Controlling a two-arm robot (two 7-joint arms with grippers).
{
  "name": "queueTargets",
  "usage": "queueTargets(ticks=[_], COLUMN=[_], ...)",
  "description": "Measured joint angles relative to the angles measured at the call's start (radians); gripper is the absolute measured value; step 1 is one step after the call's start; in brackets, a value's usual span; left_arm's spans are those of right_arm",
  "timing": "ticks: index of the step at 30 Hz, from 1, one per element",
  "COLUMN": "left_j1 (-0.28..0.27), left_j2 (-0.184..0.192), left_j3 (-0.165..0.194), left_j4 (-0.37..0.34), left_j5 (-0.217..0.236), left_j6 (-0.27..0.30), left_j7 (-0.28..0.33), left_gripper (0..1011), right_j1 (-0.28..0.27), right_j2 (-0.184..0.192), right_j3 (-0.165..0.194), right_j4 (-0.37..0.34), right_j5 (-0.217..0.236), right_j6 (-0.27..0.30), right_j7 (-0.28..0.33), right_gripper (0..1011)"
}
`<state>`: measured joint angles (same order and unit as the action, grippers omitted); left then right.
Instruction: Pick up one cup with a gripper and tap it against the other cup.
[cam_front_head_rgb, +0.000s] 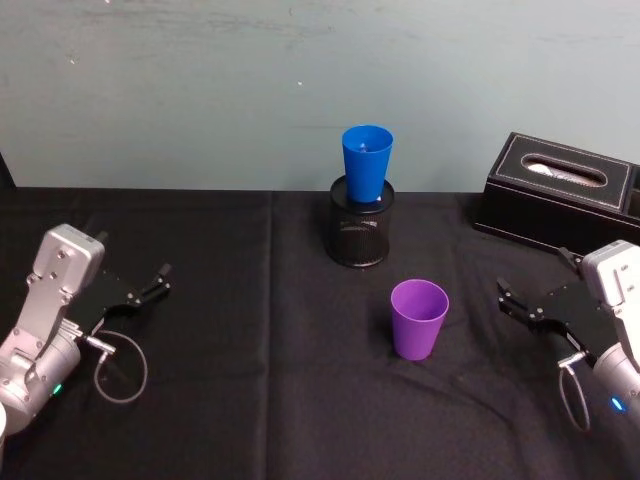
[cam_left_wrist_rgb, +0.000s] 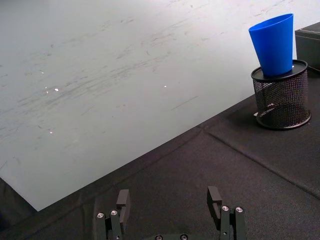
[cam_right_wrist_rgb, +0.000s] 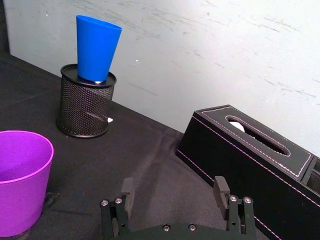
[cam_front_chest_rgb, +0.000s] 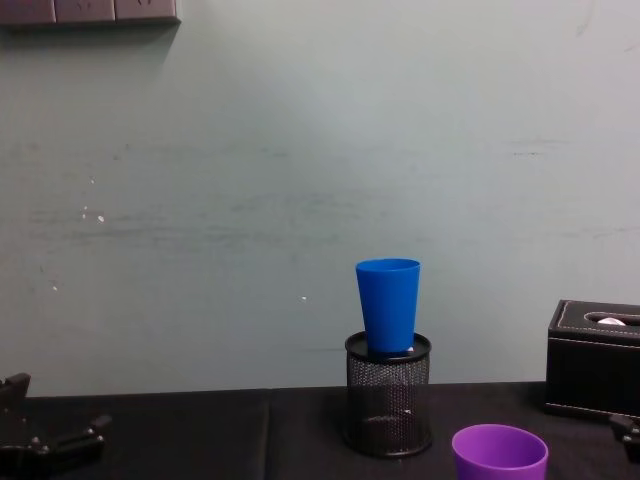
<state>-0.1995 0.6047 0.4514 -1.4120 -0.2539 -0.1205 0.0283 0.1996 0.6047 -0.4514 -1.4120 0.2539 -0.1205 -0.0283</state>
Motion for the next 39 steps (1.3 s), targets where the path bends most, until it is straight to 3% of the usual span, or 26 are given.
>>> queueTargets(ticks=[21,28,39], left_j1=[0.0,0.0,0.0], left_j2=[0.0,0.0,0.0], left_j3=[0.0,0.0,0.0], left_j4=[0.0,0.0,0.0], left_j5=[0.0,0.0,0.0], left_j6=[0.0,0.0,0.0], left_j7=[0.0,0.0,0.0], left_gripper=[1011,1011,1011], right_j1=[-0.005,-0.029,-0.092], right_j2=[-0.002,-0.003,0.002], right_j3=[0.008,0.028,0.057], right_j4=[-0.005,-0.032,-0.09], right_j5=[0.0,0.013,0.075], right_j6=[0.0,-0.004,-0.005], right_j7=[0.006,0.04,0.132], right_gripper=[1003,1003,1003])
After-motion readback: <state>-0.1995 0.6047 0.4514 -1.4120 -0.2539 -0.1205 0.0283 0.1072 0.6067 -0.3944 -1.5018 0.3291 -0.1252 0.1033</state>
